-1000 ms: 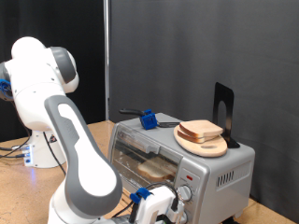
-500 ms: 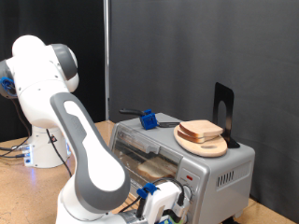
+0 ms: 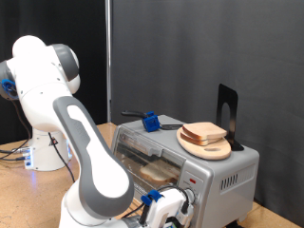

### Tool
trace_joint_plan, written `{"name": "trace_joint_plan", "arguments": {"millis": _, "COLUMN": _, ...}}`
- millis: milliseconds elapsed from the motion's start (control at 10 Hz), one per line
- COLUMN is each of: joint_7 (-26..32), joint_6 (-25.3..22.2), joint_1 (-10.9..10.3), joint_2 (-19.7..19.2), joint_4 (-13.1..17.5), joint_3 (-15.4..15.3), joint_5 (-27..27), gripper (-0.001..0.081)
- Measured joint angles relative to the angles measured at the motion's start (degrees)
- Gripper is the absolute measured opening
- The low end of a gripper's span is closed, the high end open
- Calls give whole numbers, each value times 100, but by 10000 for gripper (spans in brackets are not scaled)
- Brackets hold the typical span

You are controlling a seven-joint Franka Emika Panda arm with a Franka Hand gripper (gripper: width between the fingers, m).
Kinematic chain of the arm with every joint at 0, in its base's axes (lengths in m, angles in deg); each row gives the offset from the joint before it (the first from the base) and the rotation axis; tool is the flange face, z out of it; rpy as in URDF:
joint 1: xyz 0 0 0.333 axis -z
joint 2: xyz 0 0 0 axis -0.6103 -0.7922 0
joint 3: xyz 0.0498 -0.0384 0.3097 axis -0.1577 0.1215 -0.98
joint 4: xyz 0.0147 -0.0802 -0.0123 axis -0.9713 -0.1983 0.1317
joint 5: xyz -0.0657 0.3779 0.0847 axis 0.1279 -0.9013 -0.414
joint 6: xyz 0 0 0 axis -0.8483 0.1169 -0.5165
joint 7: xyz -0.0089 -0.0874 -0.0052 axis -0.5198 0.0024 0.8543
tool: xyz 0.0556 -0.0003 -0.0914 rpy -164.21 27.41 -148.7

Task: Make a piece of toast with the oven

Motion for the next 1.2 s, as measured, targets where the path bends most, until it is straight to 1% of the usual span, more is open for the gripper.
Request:
{"name": "trace_joint_plan", "arguments": {"millis": 500, "joint_7": 0, "joint_6": 43, "joint_1": -3, "joint_2": 0, "joint_4": -66, "joint_3": -9, "joint_5": 0, "gripper": 682}}
{"name": "trace_joint_plan", "arguments": {"millis": 600, "joint_7": 0, "joint_6": 43, "joint_1": -3, "joint_2": 0, "joint_4": -66, "joint_3": -14, "joint_5": 0, "gripper": 573}}
{"name": "trace_joint_plan", "arguments": {"millis": 700, "joint_7": 0, "joint_6": 44, "joint_1": -3, "joint_2": 0, "joint_4": -66, "joint_3": -15, "joint_5": 0, "gripper": 573}}
{"name": "trace_joint_plan", "arguments": {"millis": 800, "joint_7": 0, "joint_6": 55, "joint_1": -3, "joint_2": 0, "joint_4": -66, "joint_3": -15, "joint_5": 0, "gripper": 437}}
{"name": "trace_joint_plan", "arguments": {"millis": 900, "joint_7": 0, "joint_6": 80, "joint_1": -3, "joint_2": 1, "joint_4": -66, "joint_3": -15, "joint_5": 0, "gripper": 254}}
{"name": "trace_joint_plan", "arguments": {"millis": 1000, "joint_7": 3, "joint_6": 123, "joint_1": -3, "joint_2": 1, "joint_4": -66, "joint_3": -14, "joint_5": 0, "gripper": 254}}
{"name": "trace_joint_plan", "arguments": {"millis": 1100, "joint_7": 28, "joint_6": 200, "joint_1": -2, "joint_2": 1, "joint_4": -66, "joint_3": -14, "joint_5": 0, "gripper": 119}}
{"name": "trace_joint_plan", "arguments": {"millis": 1200, "joint_7": 72, "joint_6": 223, "joint_1": 0, "joint_2": 5, "joint_4": -66, "joint_3": -15, "joint_5": -1, "gripper": 119}}
